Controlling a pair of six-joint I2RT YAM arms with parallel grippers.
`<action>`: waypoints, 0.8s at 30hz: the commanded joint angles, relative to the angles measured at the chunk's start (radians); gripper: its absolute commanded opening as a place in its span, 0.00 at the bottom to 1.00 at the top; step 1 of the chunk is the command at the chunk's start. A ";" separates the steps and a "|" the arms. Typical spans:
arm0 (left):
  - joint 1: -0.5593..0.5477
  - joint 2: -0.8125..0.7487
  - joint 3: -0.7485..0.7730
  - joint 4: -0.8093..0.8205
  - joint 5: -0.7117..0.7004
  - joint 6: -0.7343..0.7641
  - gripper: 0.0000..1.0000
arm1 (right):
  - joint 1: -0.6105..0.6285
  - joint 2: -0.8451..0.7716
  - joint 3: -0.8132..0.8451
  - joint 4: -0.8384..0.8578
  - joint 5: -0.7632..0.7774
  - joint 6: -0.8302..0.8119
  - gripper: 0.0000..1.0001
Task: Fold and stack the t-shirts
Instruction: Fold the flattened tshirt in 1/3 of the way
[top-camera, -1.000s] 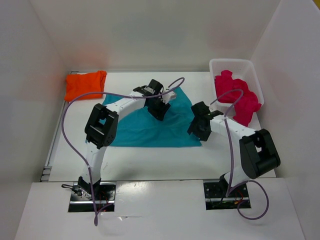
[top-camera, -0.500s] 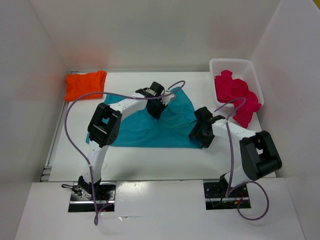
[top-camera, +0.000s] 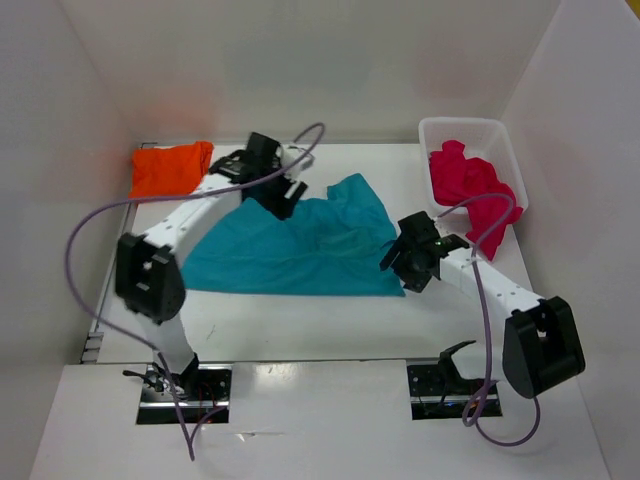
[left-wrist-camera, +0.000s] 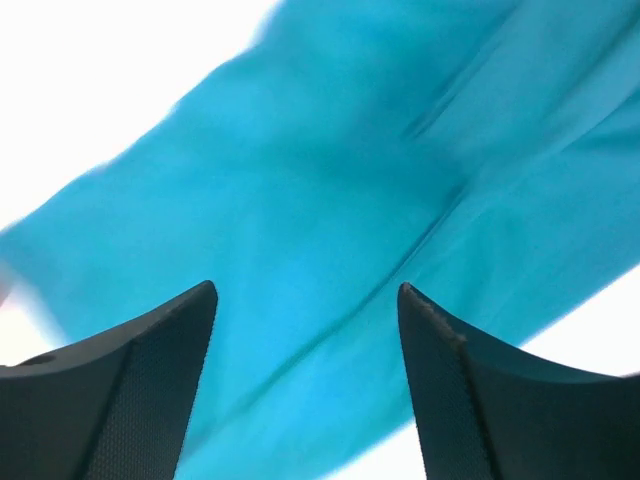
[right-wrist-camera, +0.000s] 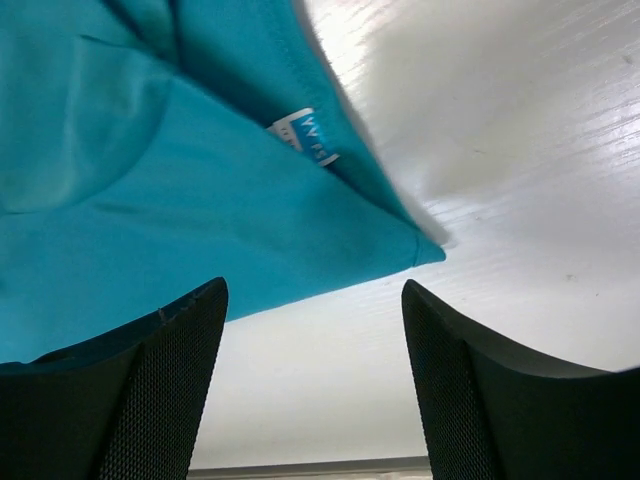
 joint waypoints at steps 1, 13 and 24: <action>0.076 -0.255 -0.187 -0.062 -0.109 0.092 0.81 | 0.016 -0.047 -0.020 -0.033 0.011 0.047 0.76; 0.436 -0.613 -0.873 -0.030 -0.340 0.266 0.82 | 0.016 0.015 -0.059 0.024 -0.011 0.047 0.84; 0.857 -0.342 -0.696 -0.012 -0.118 0.186 0.81 | 0.016 0.034 -0.100 0.081 -0.020 0.047 0.84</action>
